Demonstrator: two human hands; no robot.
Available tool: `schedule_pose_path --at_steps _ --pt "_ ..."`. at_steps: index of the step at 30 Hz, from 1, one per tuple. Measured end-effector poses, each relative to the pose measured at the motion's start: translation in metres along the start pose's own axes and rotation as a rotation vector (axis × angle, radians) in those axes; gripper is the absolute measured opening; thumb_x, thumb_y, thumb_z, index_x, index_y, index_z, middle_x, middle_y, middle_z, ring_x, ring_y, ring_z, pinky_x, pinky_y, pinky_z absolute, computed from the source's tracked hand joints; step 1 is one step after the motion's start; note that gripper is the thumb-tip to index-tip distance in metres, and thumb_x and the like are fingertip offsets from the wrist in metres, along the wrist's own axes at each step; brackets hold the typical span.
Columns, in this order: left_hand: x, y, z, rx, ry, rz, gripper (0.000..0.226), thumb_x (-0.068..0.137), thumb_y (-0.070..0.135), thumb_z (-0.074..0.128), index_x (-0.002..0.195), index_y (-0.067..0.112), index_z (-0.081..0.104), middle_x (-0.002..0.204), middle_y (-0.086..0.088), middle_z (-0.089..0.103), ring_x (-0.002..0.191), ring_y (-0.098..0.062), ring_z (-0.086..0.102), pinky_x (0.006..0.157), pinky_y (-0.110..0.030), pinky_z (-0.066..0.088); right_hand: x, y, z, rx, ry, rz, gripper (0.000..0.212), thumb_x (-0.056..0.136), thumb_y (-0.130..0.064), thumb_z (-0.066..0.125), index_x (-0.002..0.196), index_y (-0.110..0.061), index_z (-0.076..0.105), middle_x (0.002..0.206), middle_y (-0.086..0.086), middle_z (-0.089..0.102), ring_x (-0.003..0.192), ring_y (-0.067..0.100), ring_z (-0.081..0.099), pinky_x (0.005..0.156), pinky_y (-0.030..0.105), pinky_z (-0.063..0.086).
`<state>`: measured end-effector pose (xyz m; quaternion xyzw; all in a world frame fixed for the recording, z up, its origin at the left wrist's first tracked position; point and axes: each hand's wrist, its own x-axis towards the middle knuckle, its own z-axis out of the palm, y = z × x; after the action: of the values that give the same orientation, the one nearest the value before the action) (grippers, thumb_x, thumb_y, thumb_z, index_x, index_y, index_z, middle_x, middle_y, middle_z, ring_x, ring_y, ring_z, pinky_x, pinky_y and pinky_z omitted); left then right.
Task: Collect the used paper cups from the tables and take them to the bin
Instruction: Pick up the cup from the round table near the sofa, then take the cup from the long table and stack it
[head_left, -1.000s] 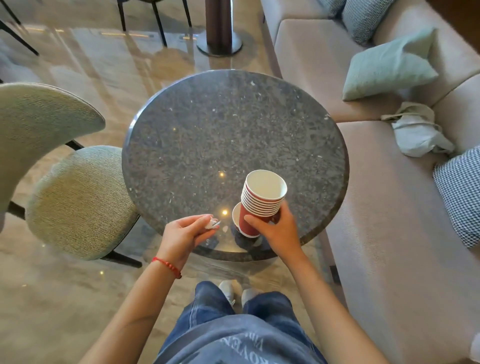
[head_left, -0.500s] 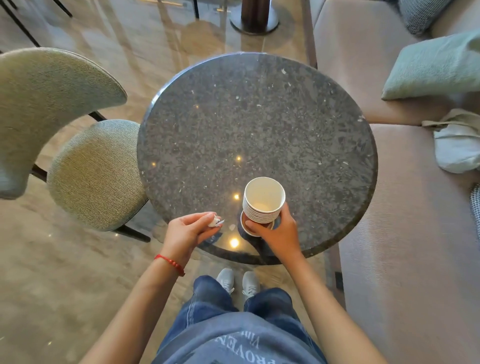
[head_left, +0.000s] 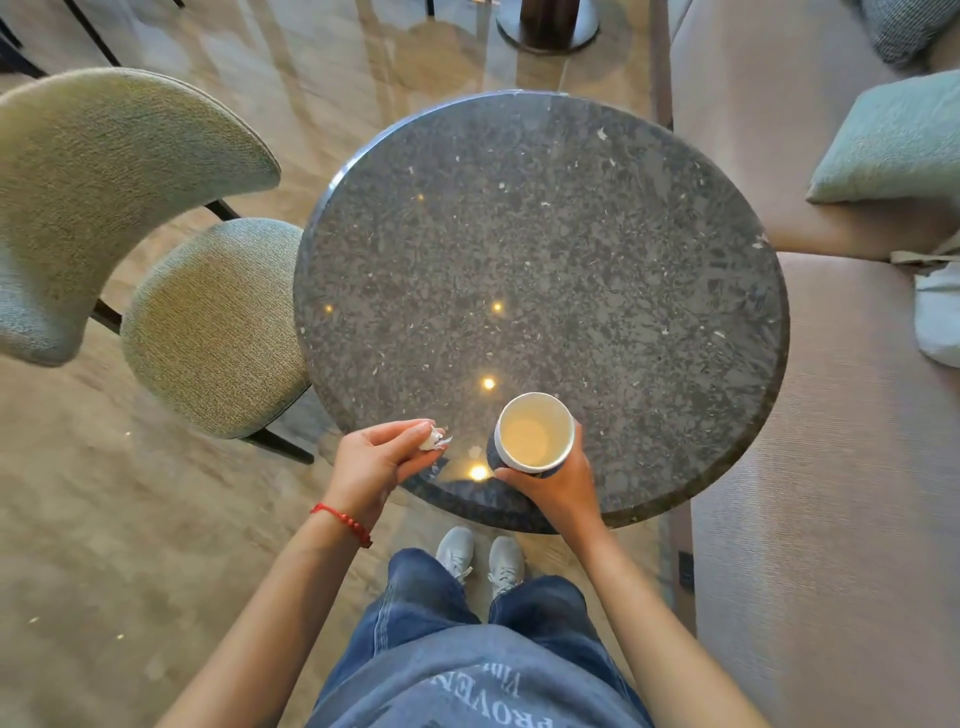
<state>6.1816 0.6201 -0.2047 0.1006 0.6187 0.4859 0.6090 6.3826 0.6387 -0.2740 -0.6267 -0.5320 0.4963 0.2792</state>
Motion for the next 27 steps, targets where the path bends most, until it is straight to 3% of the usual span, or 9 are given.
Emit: schedule_pose_path --at_steps 4,9,14,19,23,27 --pt "-0.002 0.002 0.0 -0.01 0.014 0.008 0.01 0.084 -0.002 0.059 0.082 0.0 0.068 0.071 -0.007 0.074 0.069 -0.015 0.071 0.059 -0.017 0.055 0.004 0.001 0.004 -0.017 0.007 0.003 0.085 0.053 -0.029 0.09 0.11 -0.054 0.033 0.108 -0.034 0.044 0.097 -0.016 0.047 0.073 -0.004 0.036" --pt "-0.006 0.0 -0.002 -0.031 0.037 0.021 0.01 0.083 -0.002 0.059 0.081 0.001 0.068 0.072 -0.009 0.074 0.07 -0.016 0.071 0.059 -0.018 0.055 0.006 -0.01 0.003 0.034 -0.025 0.018 0.085 0.053 -0.035 0.088 0.118 -0.04 0.033 0.106 -0.03 0.047 0.097 -0.014 0.048 0.074 0.003 0.036" --pt "-0.017 -0.005 -0.008 -0.061 0.095 0.045 0.009 0.083 -0.002 0.059 0.082 0.0 0.068 0.07 -0.007 0.074 0.069 -0.015 0.071 0.059 -0.018 0.055 0.003 -0.028 -0.001 0.1 -0.173 0.021 0.083 0.045 -0.047 0.082 0.116 -0.04 0.04 0.1 -0.029 0.056 0.093 -0.021 0.053 0.069 0.007 0.046" --pt "-0.034 -0.015 -0.021 -0.132 0.191 0.082 0.009 0.084 -0.002 0.058 0.082 0.0 0.067 0.07 -0.007 0.074 0.067 -0.015 0.071 0.06 -0.019 0.056 0.002 -0.042 0.004 0.161 -0.347 -0.016 0.087 0.046 -0.041 0.084 0.123 -0.022 0.048 0.112 -0.006 0.064 0.105 0.008 0.061 0.09 0.037 0.052" --pt "-0.054 -0.026 -0.04 -0.233 0.293 0.123 0.009 0.083 -0.002 0.058 0.082 0.0 0.067 0.069 -0.007 0.074 0.066 -0.013 0.071 0.057 -0.017 0.055 -0.002 -0.052 0.018 0.126 -0.468 -0.053 0.087 0.044 -0.049 0.082 0.121 -0.023 0.05 0.111 -0.006 0.065 0.104 0.012 0.062 0.087 0.034 0.053" --pt "-0.076 -0.036 -0.068 -0.36 0.4 0.154 0.008 0.084 -0.001 0.059 0.083 -0.001 0.067 0.07 -0.007 0.074 0.066 -0.014 0.071 0.058 -0.017 0.055 -0.007 -0.063 0.043 0.059 -0.587 -0.093 0.079 0.052 -0.032 0.087 0.121 -0.019 0.051 0.111 -0.004 0.065 0.104 0.011 0.062 0.088 0.033 0.053"
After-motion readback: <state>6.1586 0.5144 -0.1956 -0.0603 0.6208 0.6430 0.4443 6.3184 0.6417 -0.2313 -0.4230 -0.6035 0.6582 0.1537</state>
